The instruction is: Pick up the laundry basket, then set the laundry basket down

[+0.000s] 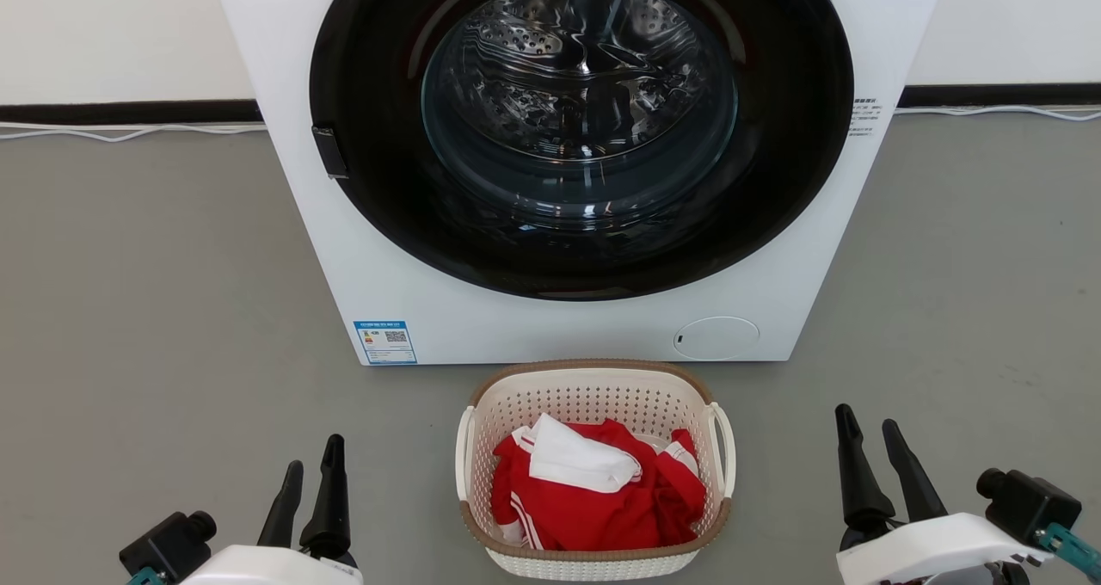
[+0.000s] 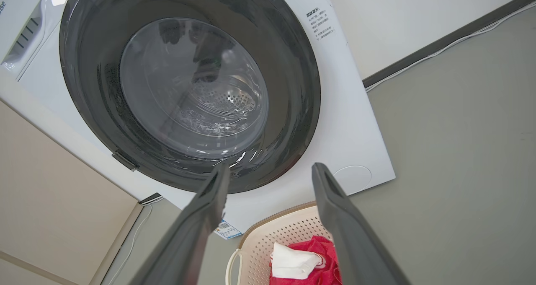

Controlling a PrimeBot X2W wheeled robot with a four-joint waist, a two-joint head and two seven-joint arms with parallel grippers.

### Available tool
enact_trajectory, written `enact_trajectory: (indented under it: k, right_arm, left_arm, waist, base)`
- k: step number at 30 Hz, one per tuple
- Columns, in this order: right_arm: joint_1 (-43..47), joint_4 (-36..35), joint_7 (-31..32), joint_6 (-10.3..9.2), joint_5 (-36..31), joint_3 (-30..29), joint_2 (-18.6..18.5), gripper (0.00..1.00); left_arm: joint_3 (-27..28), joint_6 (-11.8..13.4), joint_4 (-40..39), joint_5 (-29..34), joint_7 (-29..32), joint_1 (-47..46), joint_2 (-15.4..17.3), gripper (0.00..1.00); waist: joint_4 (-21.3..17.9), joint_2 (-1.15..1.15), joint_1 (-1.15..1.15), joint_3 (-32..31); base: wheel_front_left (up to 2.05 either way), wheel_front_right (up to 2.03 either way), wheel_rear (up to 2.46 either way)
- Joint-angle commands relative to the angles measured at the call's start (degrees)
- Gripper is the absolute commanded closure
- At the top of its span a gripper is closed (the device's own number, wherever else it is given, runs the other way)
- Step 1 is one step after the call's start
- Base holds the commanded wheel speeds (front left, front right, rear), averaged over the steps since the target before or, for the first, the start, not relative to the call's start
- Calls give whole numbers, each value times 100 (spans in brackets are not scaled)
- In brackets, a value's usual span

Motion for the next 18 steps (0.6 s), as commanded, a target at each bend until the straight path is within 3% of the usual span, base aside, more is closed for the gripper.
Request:
enact_trajectory:
  k: [1,18]
  right_arm:
    - [-146,-128,-127,28,-243,109,-61,0]
    - [-145,-44,-394,34,-1245,220,-69,0]
  left_arm:
    - [74,38,-190,228,-82,-100,54,0]
    - [39,151,-275,1290,-350,-46,70,0]
  waist:
    - [1,0,0,-2]
    - [-5,0,0,11]
  base:
    - [0,0,0]
    - [0,0,0]
